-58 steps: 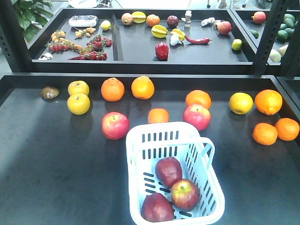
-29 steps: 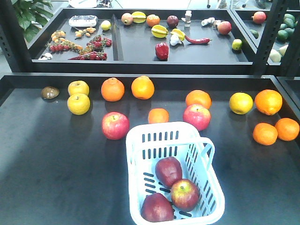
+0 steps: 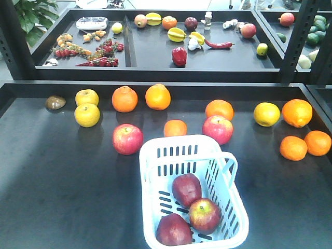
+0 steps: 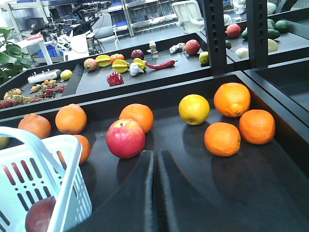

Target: Pick three apples into basket with both arms

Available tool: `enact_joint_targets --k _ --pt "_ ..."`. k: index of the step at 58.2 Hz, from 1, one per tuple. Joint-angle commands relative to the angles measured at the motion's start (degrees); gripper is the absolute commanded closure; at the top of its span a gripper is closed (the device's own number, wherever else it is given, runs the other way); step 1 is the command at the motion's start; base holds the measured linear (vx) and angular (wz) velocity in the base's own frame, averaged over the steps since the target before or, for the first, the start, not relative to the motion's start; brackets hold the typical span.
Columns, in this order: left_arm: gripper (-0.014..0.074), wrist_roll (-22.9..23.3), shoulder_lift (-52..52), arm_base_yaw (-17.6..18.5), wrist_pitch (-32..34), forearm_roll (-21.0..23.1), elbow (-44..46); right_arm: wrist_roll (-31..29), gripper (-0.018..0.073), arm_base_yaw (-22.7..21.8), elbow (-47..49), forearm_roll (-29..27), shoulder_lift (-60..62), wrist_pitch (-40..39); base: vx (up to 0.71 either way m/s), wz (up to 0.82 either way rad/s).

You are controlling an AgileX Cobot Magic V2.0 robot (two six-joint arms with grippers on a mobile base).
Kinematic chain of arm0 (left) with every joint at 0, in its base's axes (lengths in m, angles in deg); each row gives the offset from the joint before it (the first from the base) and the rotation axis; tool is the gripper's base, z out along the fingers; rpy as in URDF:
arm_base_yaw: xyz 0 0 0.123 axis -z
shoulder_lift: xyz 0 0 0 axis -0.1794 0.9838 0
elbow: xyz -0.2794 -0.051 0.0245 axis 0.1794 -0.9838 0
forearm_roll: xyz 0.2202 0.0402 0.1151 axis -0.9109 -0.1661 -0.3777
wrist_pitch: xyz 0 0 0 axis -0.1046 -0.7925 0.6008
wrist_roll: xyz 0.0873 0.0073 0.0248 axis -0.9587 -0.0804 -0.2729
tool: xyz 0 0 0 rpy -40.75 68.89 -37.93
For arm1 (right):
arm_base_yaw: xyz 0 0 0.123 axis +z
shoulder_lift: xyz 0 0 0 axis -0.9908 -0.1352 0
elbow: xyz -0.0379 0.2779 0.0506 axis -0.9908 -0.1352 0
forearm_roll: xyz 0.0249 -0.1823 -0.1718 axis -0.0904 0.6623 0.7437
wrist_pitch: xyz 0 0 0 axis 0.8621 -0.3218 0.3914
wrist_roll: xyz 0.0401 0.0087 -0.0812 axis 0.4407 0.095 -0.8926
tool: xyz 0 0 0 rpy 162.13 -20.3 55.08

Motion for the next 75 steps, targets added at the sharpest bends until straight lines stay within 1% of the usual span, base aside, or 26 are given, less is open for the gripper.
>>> enact_joint_targets --k 1,75 --pt "0.0602 0.6 -0.7 -0.2 3.9 0.1 1.4 0.1 0.0567 -0.3 -0.7 0.9 0.7 -4.5 0.00 0.00" --pt "0.0602 0.6 -0.7 -0.2 3.9 0.1 1.4 0.1 0.0567 -0.3 -0.7 0.9 0.7 -4.5 0.00 0.00"
